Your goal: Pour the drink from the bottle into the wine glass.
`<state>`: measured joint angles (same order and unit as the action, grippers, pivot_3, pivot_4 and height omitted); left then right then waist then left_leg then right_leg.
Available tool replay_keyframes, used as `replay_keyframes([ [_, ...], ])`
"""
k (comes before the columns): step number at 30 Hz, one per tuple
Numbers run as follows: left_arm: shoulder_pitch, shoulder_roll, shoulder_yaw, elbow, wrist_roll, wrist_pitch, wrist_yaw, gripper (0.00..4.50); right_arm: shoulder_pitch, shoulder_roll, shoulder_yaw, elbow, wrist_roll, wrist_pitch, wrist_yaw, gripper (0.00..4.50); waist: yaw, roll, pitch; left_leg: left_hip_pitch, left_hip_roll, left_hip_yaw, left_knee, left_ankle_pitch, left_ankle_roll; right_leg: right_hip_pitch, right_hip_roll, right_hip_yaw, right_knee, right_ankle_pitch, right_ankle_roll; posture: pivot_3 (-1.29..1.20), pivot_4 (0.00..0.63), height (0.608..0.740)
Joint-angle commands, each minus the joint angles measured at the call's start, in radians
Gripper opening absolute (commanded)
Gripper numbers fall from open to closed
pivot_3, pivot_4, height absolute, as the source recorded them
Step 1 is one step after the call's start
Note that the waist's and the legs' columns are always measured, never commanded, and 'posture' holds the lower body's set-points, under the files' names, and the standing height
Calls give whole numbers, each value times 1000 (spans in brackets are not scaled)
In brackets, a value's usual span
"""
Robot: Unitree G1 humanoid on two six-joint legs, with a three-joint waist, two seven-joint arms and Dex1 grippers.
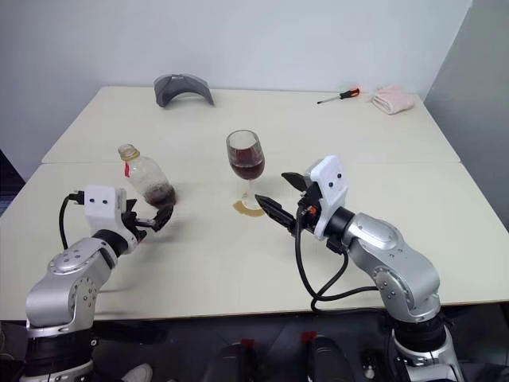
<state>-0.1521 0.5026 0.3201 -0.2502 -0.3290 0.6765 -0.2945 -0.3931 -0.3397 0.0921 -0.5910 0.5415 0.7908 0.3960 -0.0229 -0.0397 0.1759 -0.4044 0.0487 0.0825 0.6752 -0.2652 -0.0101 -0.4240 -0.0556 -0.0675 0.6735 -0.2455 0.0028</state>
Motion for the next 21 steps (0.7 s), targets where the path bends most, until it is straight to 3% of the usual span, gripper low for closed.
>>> replay_keyframes([
  [1, 54, -34, -1, -139, -31, 29, 16, 4453, 60, -38, -50, -64, 1, -17, 3, 3778, 2, 0, 0, 0, 0, 0, 0, 0, 0, 0, 0, 0, 0, 0, 0, 0, 150, 740],
  [9, 166, -176, -104, -323, -38, 59, 78, 4453, 243, -56, -66, -88, -184, -70, -159, 3778, 20, 0, 0, 2, -1, 0, -7, 0, 0, 2, 1, 1, -9, 1, 2, 0, 150, 740],
  [15, 222, -206, -171, -358, 28, -2, 110, 4453, 361, 7, -88, -106, -340, -135, -320, 3778, 21, 0, 0, 3, -1, 1, -13, 0, 0, 2, 1, 1, -12, 0, 1, 0, 150, 740],
  [21, 288, -265, -180, -379, 78, -58, 179, 4453, 476, 66, -104, -97, -435, -213, -394, 3778, 22, 0, 0, 3, -1, 1, -13, 0, 0, 2, 1, 1, -13, 0, 1, 0, 150, 740],
])
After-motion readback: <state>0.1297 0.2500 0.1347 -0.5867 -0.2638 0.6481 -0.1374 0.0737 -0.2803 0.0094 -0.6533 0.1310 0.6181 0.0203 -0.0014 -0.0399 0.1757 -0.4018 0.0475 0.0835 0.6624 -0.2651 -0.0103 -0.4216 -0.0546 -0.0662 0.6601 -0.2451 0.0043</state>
